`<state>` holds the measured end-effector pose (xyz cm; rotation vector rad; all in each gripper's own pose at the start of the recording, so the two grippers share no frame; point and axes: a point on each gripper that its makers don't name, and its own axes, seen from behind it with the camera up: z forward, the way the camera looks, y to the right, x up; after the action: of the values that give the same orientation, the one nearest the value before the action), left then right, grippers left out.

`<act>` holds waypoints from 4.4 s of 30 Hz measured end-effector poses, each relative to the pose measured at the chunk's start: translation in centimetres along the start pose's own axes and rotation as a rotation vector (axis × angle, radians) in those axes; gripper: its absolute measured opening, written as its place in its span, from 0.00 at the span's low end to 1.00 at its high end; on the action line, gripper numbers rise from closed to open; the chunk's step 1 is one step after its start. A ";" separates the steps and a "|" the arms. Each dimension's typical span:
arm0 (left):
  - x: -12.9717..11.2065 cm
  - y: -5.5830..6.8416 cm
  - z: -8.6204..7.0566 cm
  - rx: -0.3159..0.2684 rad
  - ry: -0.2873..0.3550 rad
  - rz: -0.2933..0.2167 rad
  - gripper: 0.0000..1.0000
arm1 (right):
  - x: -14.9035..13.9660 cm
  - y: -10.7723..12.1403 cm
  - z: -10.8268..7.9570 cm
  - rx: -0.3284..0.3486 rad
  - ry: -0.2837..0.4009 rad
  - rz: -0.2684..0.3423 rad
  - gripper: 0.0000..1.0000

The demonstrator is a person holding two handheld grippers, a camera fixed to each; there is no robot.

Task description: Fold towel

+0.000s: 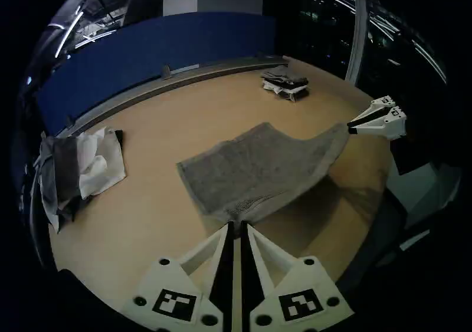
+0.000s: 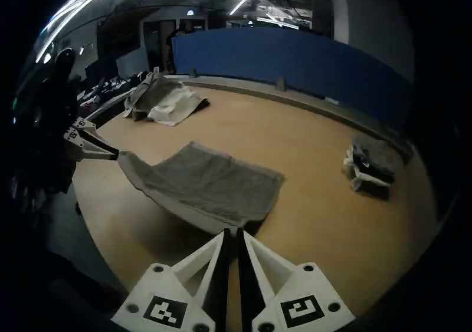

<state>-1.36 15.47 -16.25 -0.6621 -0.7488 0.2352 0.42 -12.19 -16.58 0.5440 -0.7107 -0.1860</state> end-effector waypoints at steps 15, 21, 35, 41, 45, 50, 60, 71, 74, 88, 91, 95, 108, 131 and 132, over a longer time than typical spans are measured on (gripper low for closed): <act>2.6 -1.9 2.3 0.010 0.003 -0.015 0.07 | 1.2 1.9 2.4 -0.011 -0.040 0.023 0.08; 3.4 -3.2 3.5 0.020 0.002 -0.018 0.07 | 2.1 3.2 4.2 -0.011 -0.053 0.034 0.08; 4.4 -5.9 7.3 0.046 -0.022 -0.046 0.07 | 2.8 5.7 9.2 -0.016 -0.098 0.050 0.08; 4.3 -6.9 9.1 0.050 -0.040 -0.053 0.07 | 2.7 6.5 11.0 -0.010 -0.125 0.063 0.08; 4.1 -7.3 10.0 0.051 -0.055 -0.047 0.07 | 2.8 6.8 11.9 -0.002 -0.138 0.070 0.08; 3.9 -7.4 10.7 0.042 -0.071 -0.051 0.07 | 2.9 7.4 12.7 -0.001 -0.156 0.066 0.08; 4.0 -8.3 11.9 0.053 -0.082 -0.063 0.07 | 2.8 8.1 14.0 -0.007 -0.166 0.078 0.08; 3.8 -9.2 13.8 0.077 -0.090 -0.098 0.08 | 2.1 8.6 15.7 -0.030 -0.169 0.092 0.10; 3.5 -9.5 14.2 0.088 -0.095 -0.101 0.08 | 2.2 8.7 16.1 -0.036 -0.165 0.097 0.12; 3.2 -10.6 15.5 0.117 -0.108 -0.094 0.38 | 2.7 10.2 17.3 -0.092 -0.164 0.086 0.54; 3.3 -10.8 15.5 0.120 -0.104 -0.102 0.54 | 2.7 10.5 17.4 -0.100 -0.162 0.087 0.58; 3.6 -10.8 15.3 0.116 -0.096 -0.111 0.75 | 2.9 10.5 17.3 -0.101 -0.152 0.095 0.79; 4.2 -10.4 14.3 0.116 -0.076 -0.118 0.97 | 3.1 10.3 16.2 -0.102 -0.136 0.101 1.00; -1.1 -7.8 7.9 0.147 -0.066 -0.218 0.97 | -0.8 6.4 11.9 -0.063 -0.151 0.107 1.00; -1.3 -7.7 7.7 0.145 -0.066 -0.216 0.97 | -1.1 6.2 11.8 -0.062 -0.153 0.104 1.00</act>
<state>-7.91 12.58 -7.92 -0.4331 -0.8517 0.1121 -8.29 -11.44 -6.53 0.4359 -0.8775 -0.1529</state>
